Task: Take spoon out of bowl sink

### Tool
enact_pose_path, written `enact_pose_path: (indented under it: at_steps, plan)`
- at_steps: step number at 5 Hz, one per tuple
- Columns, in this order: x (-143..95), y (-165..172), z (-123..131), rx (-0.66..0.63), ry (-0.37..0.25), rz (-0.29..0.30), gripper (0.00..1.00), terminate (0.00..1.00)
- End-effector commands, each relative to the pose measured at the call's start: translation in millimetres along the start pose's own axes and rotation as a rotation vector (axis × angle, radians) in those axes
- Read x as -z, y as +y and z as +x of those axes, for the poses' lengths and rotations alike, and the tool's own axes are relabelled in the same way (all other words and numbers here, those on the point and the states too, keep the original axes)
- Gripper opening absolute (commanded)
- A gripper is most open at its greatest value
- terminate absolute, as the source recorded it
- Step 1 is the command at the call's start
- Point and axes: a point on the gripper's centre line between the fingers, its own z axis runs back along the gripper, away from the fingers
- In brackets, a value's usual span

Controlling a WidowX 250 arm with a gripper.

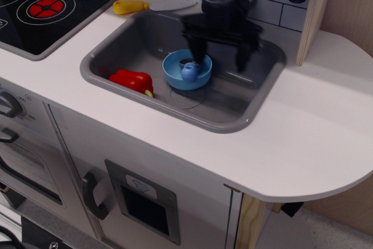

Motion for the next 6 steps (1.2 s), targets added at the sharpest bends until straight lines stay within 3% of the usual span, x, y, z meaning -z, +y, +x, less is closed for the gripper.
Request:
enact_pose_path:
  at_steps: [1,4,6]
  plan:
    - [-25.0,16.5,2.8,-0.185,0.026,0.064,1.0,0.0]
    - [-5.3,16.9,1.6,-0.313,0.016,0.099,1.0,0.0]
    - [11.3,17.8,-1.8,-0.318,0.015,0.137,1.0,0.0]
